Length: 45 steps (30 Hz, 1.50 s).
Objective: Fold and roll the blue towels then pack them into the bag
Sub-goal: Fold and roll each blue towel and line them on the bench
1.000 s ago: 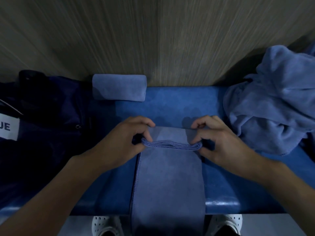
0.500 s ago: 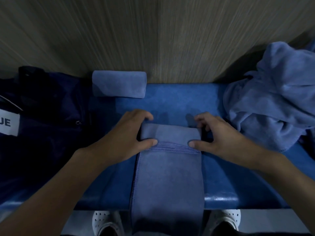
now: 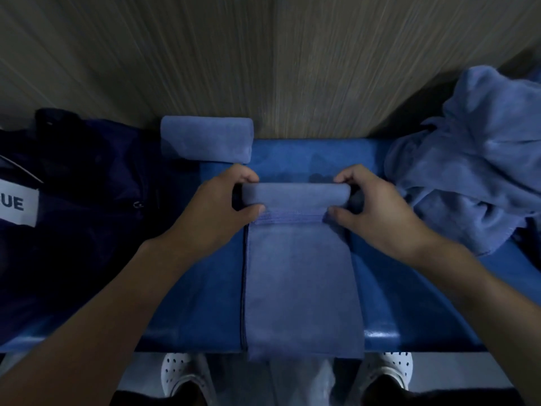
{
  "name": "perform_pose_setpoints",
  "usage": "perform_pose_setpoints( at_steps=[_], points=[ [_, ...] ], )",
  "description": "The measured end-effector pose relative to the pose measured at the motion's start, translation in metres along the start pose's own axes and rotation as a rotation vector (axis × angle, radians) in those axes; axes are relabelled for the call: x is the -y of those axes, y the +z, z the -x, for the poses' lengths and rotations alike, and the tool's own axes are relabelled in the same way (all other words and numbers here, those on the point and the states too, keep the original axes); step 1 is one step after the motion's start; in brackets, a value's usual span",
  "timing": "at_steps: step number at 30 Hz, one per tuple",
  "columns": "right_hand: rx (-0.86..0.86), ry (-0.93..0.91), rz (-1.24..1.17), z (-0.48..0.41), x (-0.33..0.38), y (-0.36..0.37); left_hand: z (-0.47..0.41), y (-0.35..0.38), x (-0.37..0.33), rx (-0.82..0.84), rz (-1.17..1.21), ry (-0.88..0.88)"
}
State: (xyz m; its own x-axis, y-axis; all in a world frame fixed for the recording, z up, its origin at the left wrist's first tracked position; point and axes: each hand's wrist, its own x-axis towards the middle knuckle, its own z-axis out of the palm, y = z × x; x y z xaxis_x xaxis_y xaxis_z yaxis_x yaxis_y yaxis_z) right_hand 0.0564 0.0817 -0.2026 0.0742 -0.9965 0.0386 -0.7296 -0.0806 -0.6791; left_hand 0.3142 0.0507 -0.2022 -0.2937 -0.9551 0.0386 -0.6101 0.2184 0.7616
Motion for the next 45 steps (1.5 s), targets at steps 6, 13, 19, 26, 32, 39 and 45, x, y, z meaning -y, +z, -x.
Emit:
perform_pose_setpoints(
  at_steps=[6, 13, 19, 26, 32, 39, 45],
  points=[
    [0.049, -0.188, 0.165, 0.008, 0.008, -0.006, 0.003, -0.005, -0.007, 0.08, -0.089, 0.115],
    [0.114, -0.217, 0.059, 0.025, 0.01, -0.014, 0.025, -0.008, -0.018, 0.186, 0.031, 0.139],
    [0.102, -0.241, -0.034, 0.034, 0.005, -0.01, 0.033, -0.004, -0.015, 0.212, 0.161, 0.132],
    [0.131, -0.17, -0.023, 0.038, -0.002, -0.006, 0.034, 0.001, -0.015, 0.187, 0.042, 0.105],
    [0.306, -0.041, 0.005, 0.035, -0.002, -0.01, 0.035, -0.004, -0.016, 0.319, -0.178, -0.021],
    [0.212, -0.032, -0.054, 0.021, 0.004, -0.011, 0.026, -0.001, -0.018, 0.194, -0.074, -0.045],
    [0.032, -0.164, 0.014, 0.02, 0.012, -0.01, 0.02, -0.002, -0.02, 0.095, -0.037, 0.082]
  ],
)
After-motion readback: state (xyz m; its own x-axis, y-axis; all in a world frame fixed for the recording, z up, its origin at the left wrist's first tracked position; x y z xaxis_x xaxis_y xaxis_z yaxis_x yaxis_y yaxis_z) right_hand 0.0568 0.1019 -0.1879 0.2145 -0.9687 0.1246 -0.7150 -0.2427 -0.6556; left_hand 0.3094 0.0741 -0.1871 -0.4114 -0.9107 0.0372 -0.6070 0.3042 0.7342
